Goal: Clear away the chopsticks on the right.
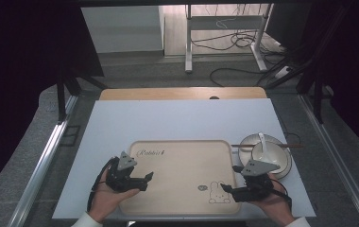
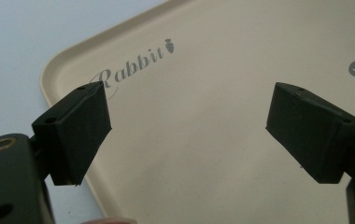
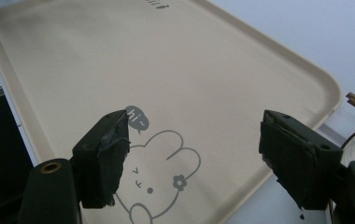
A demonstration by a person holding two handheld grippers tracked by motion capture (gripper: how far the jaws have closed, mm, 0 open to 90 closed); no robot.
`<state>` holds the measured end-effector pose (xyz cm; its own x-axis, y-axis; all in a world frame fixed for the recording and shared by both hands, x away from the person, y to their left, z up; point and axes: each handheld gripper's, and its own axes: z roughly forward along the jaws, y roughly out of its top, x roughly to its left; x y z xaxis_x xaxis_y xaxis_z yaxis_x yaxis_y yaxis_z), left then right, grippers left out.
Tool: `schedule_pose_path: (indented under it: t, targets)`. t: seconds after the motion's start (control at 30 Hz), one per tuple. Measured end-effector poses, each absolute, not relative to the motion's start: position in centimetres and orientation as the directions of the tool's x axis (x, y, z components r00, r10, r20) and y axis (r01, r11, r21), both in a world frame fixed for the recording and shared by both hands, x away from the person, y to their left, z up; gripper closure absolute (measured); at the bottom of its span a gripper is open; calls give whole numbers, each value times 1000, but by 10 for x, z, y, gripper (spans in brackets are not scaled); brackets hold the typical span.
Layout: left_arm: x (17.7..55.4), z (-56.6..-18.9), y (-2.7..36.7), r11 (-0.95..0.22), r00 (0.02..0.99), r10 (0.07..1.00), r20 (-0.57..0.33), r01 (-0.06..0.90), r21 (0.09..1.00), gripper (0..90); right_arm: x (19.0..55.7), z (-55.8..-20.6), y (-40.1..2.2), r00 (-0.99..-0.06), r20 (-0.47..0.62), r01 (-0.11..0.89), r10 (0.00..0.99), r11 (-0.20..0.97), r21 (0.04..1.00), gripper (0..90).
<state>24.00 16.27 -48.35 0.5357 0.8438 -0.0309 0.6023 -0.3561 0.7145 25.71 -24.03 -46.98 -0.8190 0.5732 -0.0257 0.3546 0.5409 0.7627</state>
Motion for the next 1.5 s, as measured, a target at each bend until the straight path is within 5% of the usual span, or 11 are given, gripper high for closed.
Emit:
schedule_pose_path:
  t: [0.97, 1.5]
  targets:
    - [236, -483, 164, -384, 552, 834, -6, 588, 711, 123, 259, -466, -235, -823, -14, 370, 567, 555, 745, 269]
    - [237, -482, 169, -372, 538, 843, -10, 596, 712, 122, 299, -394, -232, -790, -49, 349, 611, 514, 784, 272]
